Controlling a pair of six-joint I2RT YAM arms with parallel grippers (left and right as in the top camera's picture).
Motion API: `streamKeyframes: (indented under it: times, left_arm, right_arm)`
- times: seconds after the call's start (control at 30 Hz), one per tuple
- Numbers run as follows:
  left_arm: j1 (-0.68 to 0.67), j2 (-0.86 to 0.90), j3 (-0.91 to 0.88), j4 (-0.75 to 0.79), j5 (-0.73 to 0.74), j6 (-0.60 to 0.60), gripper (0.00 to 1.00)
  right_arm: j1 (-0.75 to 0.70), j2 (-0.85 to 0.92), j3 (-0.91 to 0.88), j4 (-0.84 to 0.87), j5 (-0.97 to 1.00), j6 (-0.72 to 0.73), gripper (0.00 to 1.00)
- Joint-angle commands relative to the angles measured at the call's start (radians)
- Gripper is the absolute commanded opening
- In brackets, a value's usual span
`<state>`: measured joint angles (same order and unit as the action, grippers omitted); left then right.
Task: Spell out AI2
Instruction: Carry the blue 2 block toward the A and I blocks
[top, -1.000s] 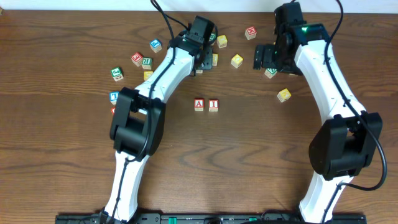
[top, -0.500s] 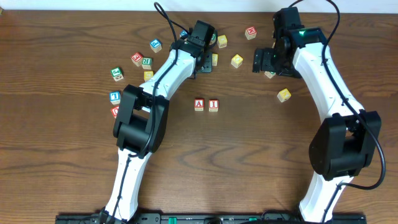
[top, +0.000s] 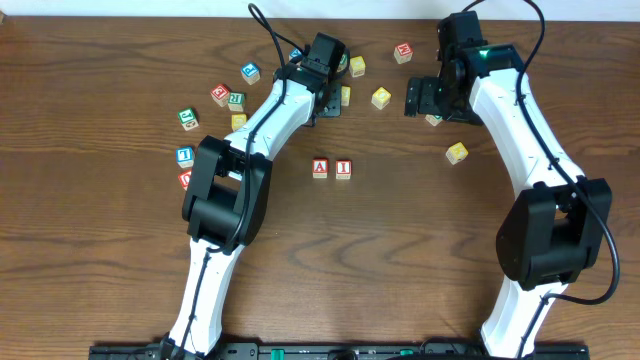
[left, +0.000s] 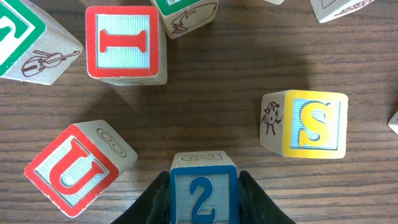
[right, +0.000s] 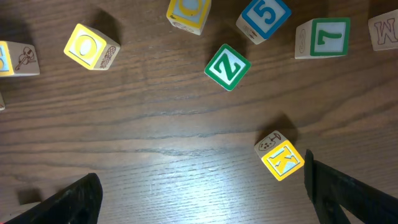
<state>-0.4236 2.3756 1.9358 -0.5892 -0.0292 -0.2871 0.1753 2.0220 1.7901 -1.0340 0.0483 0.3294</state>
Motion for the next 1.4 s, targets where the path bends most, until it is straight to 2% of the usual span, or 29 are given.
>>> streamKeyframes:
  times: [0.0, 0.3, 0.53, 0.8, 0.97, 1.17, 1.37]
  left_arm:
    - [-0.002, 0.026, -0.002, 0.001, -0.011, 0.005, 0.26]
    - [-0.01, -0.076, -0.001, -0.048, 0.006, 0.005, 0.26]
    - [-0.047, -0.193, -0.001, -0.181, 0.153, -0.008, 0.26]
    - [-0.134, -0.202, -0.014, -0.323, 0.153, -0.206, 0.26]
    - [-0.207, -0.202, -0.038, -0.322, 0.146, -0.216, 0.26]
    - [-0.277, -0.201, -0.104, -0.302, 0.046, -0.252, 0.26]
    - [-0.29, -0.201, -0.193, -0.2, 0.012, -0.3, 0.26]
  right_arm:
    - [0.005, -0.007, -0.005, 0.002, 0.006, 0.005, 0.99]
    - [-0.008, -0.007, -0.005, 0.008, 0.028, -0.02, 0.99]
    - [-0.045, -0.007, -0.005, 0.067, 0.031, -0.032, 0.99]
    - [-0.121, -0.008, -0.004, 0.086, 0.031, -0.032, 0.99]
    - [-0.177, -0.008, -0.004, 0.092, -0.011, -0.032, 0.99]
    - [-0.217, -0.008, -0.004, 0.088, -0.059, -0.032, 0.99]
    - [-0.219, -0.008, -0.004, 0.075, -0.06, -0.032, 0.99]
